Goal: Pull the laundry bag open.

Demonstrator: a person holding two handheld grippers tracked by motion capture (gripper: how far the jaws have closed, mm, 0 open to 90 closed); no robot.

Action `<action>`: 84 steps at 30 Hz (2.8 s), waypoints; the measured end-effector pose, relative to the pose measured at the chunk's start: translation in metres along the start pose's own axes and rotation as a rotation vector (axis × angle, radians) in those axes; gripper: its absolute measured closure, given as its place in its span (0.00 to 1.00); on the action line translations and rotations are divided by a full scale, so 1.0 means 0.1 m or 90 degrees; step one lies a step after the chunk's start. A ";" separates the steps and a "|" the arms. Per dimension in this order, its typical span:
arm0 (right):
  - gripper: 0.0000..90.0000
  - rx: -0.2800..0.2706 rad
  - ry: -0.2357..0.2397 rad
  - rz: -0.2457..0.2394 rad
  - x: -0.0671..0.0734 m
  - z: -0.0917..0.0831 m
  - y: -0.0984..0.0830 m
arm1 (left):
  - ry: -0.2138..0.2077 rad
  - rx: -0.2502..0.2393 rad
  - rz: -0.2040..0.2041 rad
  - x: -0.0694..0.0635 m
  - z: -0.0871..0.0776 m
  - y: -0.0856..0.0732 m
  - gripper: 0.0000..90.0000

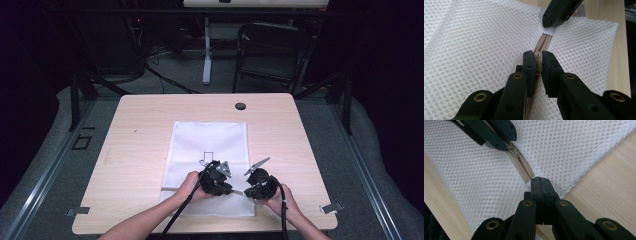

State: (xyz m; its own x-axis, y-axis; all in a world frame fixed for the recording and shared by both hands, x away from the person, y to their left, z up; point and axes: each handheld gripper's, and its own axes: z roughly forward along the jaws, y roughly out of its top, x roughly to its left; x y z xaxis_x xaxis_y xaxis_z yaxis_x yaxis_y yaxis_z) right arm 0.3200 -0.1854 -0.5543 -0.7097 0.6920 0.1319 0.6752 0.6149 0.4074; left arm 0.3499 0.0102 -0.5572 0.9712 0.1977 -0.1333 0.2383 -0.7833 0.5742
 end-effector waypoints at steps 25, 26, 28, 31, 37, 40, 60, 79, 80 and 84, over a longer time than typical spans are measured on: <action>1.00 0.001 0.006 -0.010 -0.01 0.00 0.01 | 0.001 -0.009 0.016 0.00 -0.11 -0.12 0.91; 1.00 0.002 0.006 -0.011 -0.01 0.00 0.01 | 0.003 -0.010 0.010 0.01 -0.13 -0.15 0.91; 1.00 0.002 0.006 -0.011 -0.01 0.00 0.01 | 0.004 -0.008 0.017 0.01 -0.15 -0.16 0.91; 1.00 0.005 0.006 -0.014 -0.01 0.00 0.01 | 0.007 -0.011 0.018 0.01 -0.17 -0.18 0.91; 1.00 0.000 0.014 -0.008 -0.01 0.00 0.01 | 0.006 -0.008 0.018 0.03 -0.22 -0.24 0.91; 1.00 0.002 0.012 -0.011 -0.02 0.00 0.01 | 0.000 -0.018 0.015 0.04 -0.22 -0.25 0.91; 1.00 0.002 0.012 -0.013 -0.03 0.00 0.01 | 0.008 -0.023 0.007 0.06 -0.37 -0.41 0.91; 1.00 0.003 0.012 -0.019 -0.02 0.01 0.01 | 0.017 -0.028 -0.005 0.11 -0.53 -0.61 0.90; 1.00 0.003 0.011 -0.019 -0.02 0.01 0.01 | 0.014 -0.031 -0.008 0.11 -0.54 -0.62 0.90; 1.00 0.004 0.005 -0.022 -0.01 0.01 0.02 | 0.019 -0.034 -0.002 0.09 -0.57 -0.63 0.90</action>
State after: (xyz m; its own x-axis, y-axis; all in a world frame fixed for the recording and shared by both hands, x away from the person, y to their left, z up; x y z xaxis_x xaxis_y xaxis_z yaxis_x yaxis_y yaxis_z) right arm 0.3222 -0.1851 -0.5543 -0.7348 0.6666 0.1252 0.6509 0.6412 0.4065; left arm 0.3431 0.0950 -0.5491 0.9695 0.2182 -0.1113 0.2396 -0.7498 0.6167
